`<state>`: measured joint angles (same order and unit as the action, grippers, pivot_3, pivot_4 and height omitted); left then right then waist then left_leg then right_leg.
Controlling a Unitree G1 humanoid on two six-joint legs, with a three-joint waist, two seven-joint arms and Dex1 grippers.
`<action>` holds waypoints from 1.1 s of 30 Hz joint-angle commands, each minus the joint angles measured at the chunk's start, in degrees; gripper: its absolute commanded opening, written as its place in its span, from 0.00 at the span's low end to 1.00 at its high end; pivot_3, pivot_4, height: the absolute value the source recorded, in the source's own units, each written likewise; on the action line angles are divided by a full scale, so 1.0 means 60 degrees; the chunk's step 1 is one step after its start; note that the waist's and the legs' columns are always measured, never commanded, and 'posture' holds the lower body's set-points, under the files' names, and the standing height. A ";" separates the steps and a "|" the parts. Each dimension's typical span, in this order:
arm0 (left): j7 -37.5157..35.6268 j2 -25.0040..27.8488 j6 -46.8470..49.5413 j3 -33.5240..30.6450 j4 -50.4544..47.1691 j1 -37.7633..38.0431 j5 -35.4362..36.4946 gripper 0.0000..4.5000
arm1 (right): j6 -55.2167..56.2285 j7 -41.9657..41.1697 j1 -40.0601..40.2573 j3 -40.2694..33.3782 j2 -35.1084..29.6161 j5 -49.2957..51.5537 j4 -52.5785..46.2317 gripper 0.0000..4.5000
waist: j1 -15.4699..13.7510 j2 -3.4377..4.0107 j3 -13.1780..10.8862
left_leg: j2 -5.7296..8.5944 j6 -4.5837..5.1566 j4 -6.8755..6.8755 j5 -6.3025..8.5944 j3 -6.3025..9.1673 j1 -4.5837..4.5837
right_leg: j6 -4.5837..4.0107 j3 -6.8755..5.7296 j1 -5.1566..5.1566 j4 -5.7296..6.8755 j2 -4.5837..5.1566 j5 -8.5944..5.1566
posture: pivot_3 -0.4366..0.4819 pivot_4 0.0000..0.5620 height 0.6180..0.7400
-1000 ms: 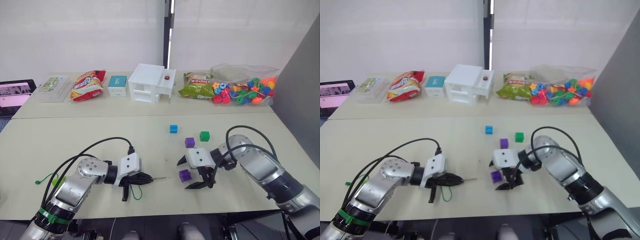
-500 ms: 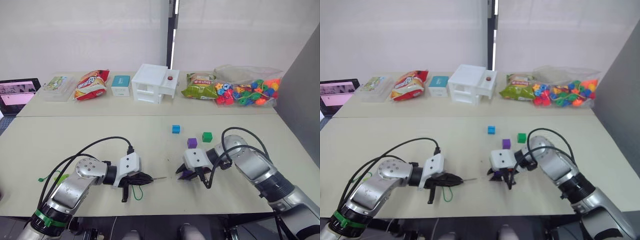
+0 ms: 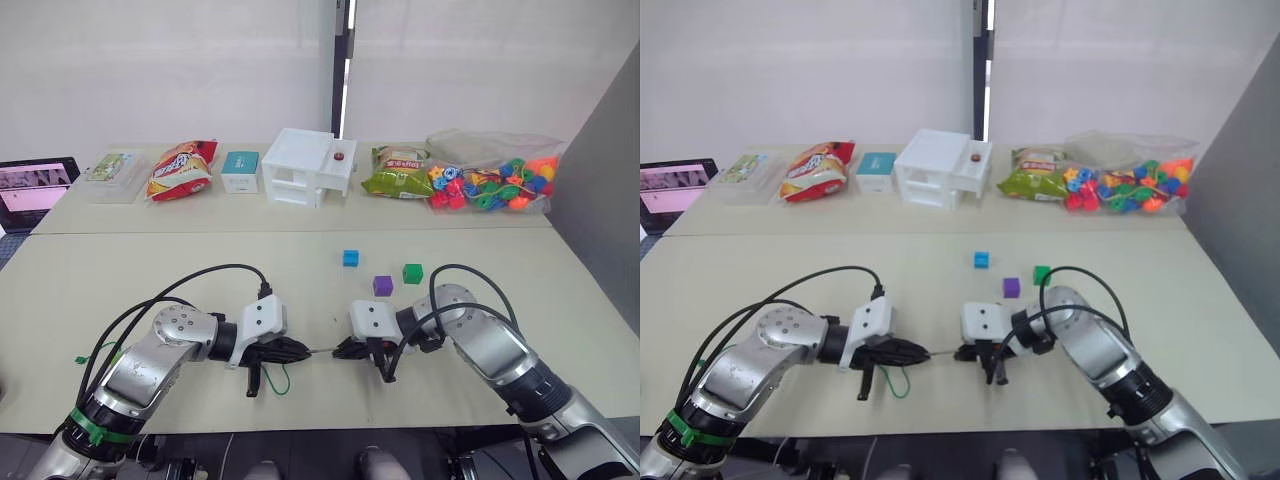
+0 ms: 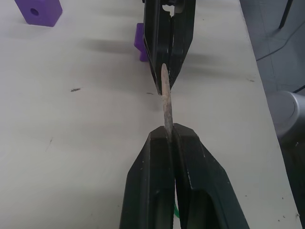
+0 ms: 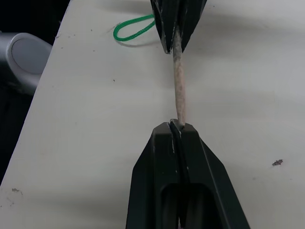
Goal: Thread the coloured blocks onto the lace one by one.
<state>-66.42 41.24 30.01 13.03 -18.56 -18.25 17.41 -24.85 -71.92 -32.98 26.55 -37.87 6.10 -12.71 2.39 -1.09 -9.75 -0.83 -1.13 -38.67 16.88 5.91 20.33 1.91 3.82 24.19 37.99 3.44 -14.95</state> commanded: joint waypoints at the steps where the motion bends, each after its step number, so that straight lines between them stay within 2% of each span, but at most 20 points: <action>1: -0.0134 0.0104 -0.0100 0.0041 -0.0251 -0.0084 0.0139 0.00 | -0.0859 -0.0267 -0.0340 -0.0905 -0.0413 0.0876 -0.1363 0.17 | -0.0009 0.0001 0.0000 | 0.0000 0.0000 -0.0001 0.0000 0.0001 0.0001 | 0.0000 0.0000 -0.0001 -0.0001 0.0000 0.0000 | 0.48 0.27 1.00; 5: -0.0151 0.0096 -0.0137 0.0079 -0.0204 -0.0101 0.0113 0.00 | -0.0942 -0.0565 -0.0383 -0.1075 -0.0970 0.1111 -0.1710 0.49 | -0.0009 0.0000 0.0000 | -0.0001 0.0001 -0.0003 0.0000 0.0002 -0.0002 | 0.0000 -0.0001 -0.0005 -0.0003 0.0000 0.0000 | 0.48 0.27 1.00; 10: -0.0150 0.0065 -0.0150 0.0137 -0.0158 -0.0158 0.0103 0.00 | 0.0370 -0.0482 -0.0148 -0.0794 -0.1391 0.0272 -0.0750 0.88 | -0.0005 -0.0001 -0.0001 | 0.0000 0.0002 -0.0005 0.0001 -0.0003 -0.0001 | 0.0001 -0.0002 -0.0005 -0.0006 0.0000 0.0000 | 0.48 0.27 1.00; 12: -0.0128 0.0041 -0.0136 0.0158 -0.0139 -0.0199 0.0094 0.00 | 0.0944 -0.0545 -0.0027 -0.0528 -0.1488 -0.0164 -0.0225 0.99 | -0.0003 -0.0001 -0.0001 | 0.0000 0.0002 -0.0005 0.0001 -0.0002 -0.0001 | 0.0000 -0.0002 -0.0005 -0.0004 0.0000 0.0000 | 0.48 0.27 1.00; 15: -0.0079 0.0010 -0.0086 0.0177 -0.0149 -0.0257 0.0098 0.00 | 0.1839 -0.0488 -0.0004 -0.0264 -0.1446 -0.0753 0.0548 0.99 | 0.0005 -0.0001 -0.0001 | 0.0000 0.0002 -0.0004 0.0001 -0.0003 -0.0002 | 0.0000 -0.0001 -0.0004 -0.0005 0.0000 0.0000 | 0.48 0.27 1.00; 21: 0.0011 -0.0005 -0.0083 0.0263 -0.0110 -0.0267 0.0043 0.00 | 0.2094 -0.0687 -0.0041 -0.0278 -0.1215 -0.0699 0.0825 0.99 | 0.0012 -0.0002 -0.0001 | -0.0001 0.0002 -0.0005 0.0001 -0.0003 -0.0002 | 0.0000 -0.0001 -0.0003 -0.0001 -0.0001 0.0000 | 0.48 0.27 1.00; 24: 0.0039 0.0018 -0.0096 0.0257 -0.0103 -0.0245 0.0045 0.00 | 0.2062 -0.0702 -0.0075 -0.0305 -0.1033 -0.0683 0.0961 0.81 | 0.0006 -0.0002 -0.0001 | 0.0000 0.0002 -0.0007 0.0001 -0.0003 -0.0002 | 0.0000 0.0000 -0.0004 -0.0002 -0.0001 0.0000 | 0.48 0.27 1.00; 30: 0.0057 0.0062 -0.0102 0.0206 -0.0122 -0.0174 0.0069 0.00 | 0.1968 -0.0760 -0.0126 -0.0329 -0.0834 -0.0738 0.1084 0.35 | 0.0008 -0.0001 -0.0001 | -0.0001 0.0002 -0.0007 0.0001 -0.0002 -0.0002 | 0.0000 -0.0001 -0.0004 -0.0001 0.0000 0.0000 | 0.48 0.27 1.00; 31: 0.0065 0.0067 -0.0110 0.0203 -0.0120 -0.0168 0.0061 0.00 | 0.1952 -0.0763 -0.0122 -0.0324 -0.0817 -0.0747 0.1100 0.30 | 0.0009 -0.0001 -0.0001 | 0.0000 0.0002 -0.0007 0.0001 -0.0002 -0.0002 | 0.0000 -0.0001 -0.0004 -0.0001 -0.0001 0.0000 | 0.48 0.27 1.00; 33: 0.0072 0.0075 -0.0110 0.0206 -0.0111 -0.0173 0.0053 0.00 | 0.1922 -0.0761 -0.0115 -0.0311 -0.0780 -0.0747 0.1094 0.30 | 0.0010 -0.0001 -0.0001 | -0.0001 0.0002 -0.0007 0.0001 -0.0002 -0.0002 | 0.0000 0.0000 -0.0004 -0.0001 -0.0001 0.0000 | 0.48 0.27 1.00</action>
<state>-66.08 41.22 29.97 14.79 -18.43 -19.28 17.50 -13.01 -76.30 -33.03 25.72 -42.86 1.28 -5.60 2.45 -1.10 -9.75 -0.83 -1.12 -38.71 16.89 5.90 20.31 1.91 3.82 24.17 37.98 3.44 -14.95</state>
